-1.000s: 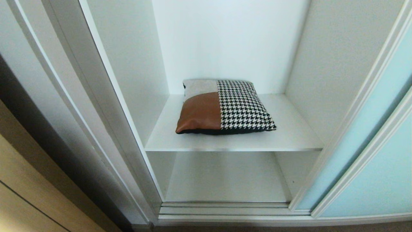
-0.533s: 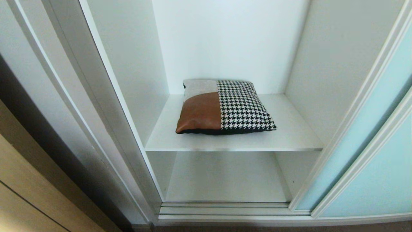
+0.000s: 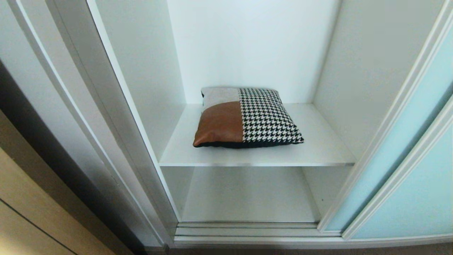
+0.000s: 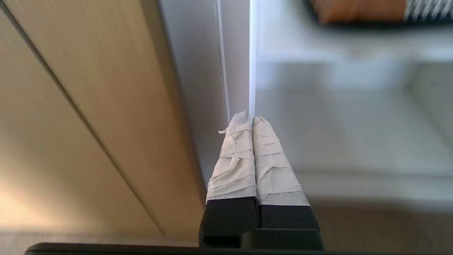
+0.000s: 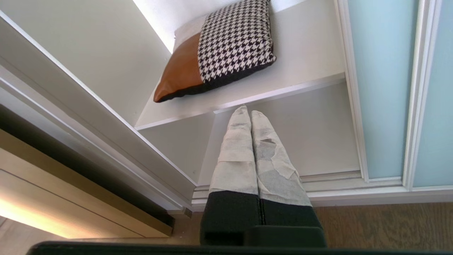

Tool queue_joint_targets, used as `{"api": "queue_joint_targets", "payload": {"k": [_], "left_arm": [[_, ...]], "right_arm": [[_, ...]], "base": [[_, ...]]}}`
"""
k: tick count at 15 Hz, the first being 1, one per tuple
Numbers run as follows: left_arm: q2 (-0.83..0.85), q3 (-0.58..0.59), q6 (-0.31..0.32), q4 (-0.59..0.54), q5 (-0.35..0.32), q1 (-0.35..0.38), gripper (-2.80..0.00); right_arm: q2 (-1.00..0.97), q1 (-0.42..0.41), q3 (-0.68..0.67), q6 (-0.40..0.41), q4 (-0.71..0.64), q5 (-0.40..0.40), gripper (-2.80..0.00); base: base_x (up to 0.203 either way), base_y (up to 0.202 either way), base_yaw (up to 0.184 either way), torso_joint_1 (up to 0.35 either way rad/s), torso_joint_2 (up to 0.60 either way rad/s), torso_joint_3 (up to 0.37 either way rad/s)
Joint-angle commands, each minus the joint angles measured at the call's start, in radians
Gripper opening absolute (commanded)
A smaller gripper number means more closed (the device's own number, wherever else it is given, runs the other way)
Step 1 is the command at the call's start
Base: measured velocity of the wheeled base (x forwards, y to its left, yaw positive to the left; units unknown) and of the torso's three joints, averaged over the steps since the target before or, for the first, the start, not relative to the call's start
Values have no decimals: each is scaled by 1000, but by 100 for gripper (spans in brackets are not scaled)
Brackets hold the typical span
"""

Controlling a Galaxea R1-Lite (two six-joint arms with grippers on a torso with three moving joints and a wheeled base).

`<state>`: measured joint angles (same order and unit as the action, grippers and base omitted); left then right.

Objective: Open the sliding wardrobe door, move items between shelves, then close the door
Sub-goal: Close the door

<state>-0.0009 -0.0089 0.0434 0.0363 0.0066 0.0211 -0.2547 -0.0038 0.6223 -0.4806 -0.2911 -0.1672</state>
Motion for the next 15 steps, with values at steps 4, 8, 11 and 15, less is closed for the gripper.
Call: {"api": "queue_joint_targets", "payload": {"k": [4, 8, 11, 15], "left_arm": [[2, 10, -19, -47, -2, 0, -280], [2, 10, -25, -45, -2, 0, -280], [2, 10, -26, -45, -2, 0, -280], [2, 10, -26, -45, -2, 0, -280]], "right_arm": [[-13, 1, 9, -3, 1, -2, -280], [-15, -1, 49, -1, -24, 4, -280], [-14, -6, 92, 1, -105, -5, -280], [-64, -1, 145, 39, -122, 83, -280]], "base": [[0, 0, 0, 0, 0, 0], [0, 0, 0, 0, 0, 0], [0, 0, 0, 0, 0, 0], [0, 0, 0, 0, 0, 0]]}}
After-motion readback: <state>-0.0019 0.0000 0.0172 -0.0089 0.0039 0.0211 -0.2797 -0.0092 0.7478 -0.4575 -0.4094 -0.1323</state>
